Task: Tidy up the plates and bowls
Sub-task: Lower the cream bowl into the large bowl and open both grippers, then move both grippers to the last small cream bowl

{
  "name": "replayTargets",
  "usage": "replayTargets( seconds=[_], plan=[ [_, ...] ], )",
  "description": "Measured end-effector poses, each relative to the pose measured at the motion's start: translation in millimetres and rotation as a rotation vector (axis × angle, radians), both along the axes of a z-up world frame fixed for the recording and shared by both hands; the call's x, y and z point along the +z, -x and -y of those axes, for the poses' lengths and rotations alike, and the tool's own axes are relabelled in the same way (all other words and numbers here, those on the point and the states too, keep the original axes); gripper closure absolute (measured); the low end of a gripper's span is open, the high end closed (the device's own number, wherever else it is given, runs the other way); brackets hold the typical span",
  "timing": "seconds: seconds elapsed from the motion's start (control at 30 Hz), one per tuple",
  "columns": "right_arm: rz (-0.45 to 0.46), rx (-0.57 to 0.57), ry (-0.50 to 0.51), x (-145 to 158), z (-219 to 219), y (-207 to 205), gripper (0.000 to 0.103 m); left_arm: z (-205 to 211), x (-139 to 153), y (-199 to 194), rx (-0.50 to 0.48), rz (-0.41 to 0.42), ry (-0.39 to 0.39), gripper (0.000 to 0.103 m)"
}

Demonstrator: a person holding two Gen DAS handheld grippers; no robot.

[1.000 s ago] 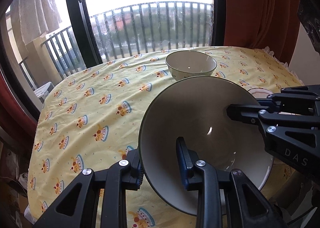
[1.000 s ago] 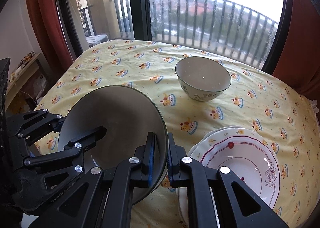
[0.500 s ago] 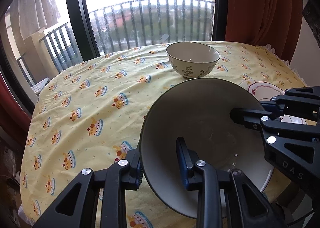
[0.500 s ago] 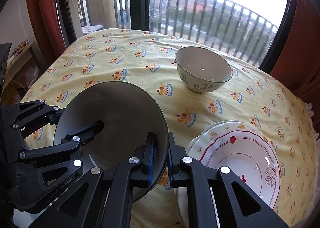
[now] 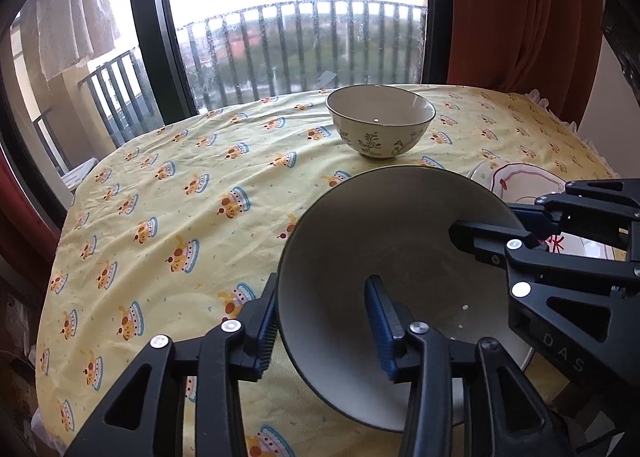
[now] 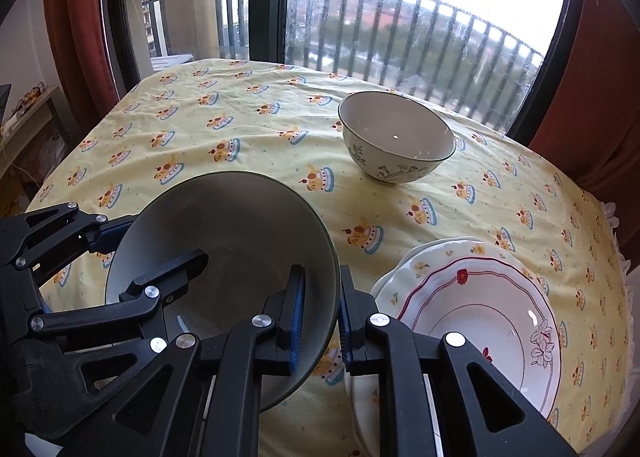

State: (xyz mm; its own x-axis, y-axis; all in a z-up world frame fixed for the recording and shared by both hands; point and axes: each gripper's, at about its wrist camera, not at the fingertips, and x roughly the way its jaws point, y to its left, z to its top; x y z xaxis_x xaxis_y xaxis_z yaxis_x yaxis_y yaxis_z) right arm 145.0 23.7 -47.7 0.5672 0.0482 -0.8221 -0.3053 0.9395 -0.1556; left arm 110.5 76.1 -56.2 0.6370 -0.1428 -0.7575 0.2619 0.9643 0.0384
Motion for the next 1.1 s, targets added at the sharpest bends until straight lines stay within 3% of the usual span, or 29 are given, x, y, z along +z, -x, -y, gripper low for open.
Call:
replayTargets(
  seconds=[0.07, 0.1, 0.2, 0.5, 0.73, 1.1],
  plan=[
    [0.003, 0.007, 0.000, 2, -1, 3, 0.071, 2, 1, 4, -0.006, -0.003, 0.005, 0.034],
    [0.012, 0.008, -0.003, 4, 0, 5, 0.059, 3, 3, 6, -0.012, 0.002, 0.003, 0.033],
    [0.060, -0.001, -0.011, 14, 2, 13, 0.036, 7, 7, 13, -0.022, 0.022, -0.004, 0.028],
    [0.111, -0.012, -0.029, 40, 9, 17, 0.034, 14, 29, 14, -0.006, 0.065, 0.009, 0.025],
    [0.093, -0.045, -0.078, 56, 19, 1, 0.034, 18, 48, 1, 0.000, 0.097, 0.010, 0.023],
    [0.170, -0.074, -0.110, 86, 33, -24, 0.029, 26, 75, -27, 0.025, 0.145, 0.038, 0.018]
  ],
)
